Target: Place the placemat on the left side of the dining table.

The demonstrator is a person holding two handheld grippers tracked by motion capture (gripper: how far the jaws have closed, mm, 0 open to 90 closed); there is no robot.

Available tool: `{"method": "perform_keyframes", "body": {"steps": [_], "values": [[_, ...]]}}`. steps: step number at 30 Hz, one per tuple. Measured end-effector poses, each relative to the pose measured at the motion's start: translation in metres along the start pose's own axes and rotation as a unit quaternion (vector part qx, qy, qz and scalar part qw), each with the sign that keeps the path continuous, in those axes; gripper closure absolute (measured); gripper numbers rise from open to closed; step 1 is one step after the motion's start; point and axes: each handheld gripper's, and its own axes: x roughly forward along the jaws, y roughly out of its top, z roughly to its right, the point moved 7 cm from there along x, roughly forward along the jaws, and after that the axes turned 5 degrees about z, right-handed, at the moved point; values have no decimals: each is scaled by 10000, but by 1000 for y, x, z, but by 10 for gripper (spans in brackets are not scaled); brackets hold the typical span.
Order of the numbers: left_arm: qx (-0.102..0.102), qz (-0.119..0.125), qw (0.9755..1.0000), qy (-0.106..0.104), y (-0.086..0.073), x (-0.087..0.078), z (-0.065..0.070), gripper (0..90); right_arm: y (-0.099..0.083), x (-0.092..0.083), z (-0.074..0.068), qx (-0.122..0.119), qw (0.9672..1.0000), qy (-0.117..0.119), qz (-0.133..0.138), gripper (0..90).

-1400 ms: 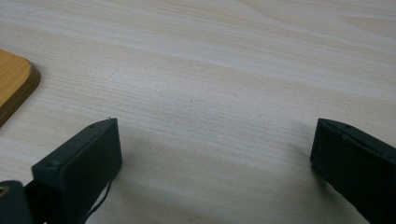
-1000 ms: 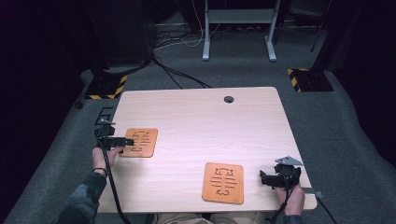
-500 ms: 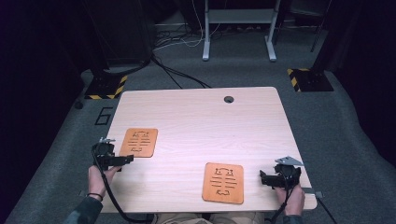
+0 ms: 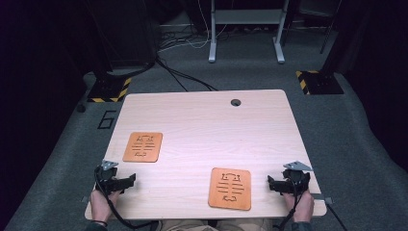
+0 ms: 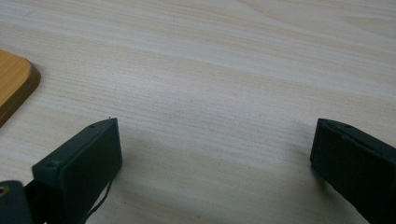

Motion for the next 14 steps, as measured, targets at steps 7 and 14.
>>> {"method": "perform_keyframes", "body": {"steps": [7,14], "values": [[-171,238,9996,-34,-12,7,-9,116,0,0,0,-6,10000,10,7,13],[-135,253,9996,-80,-12,8,-9,115,-1,0,-1,-26,10000,43,17,12]]}}
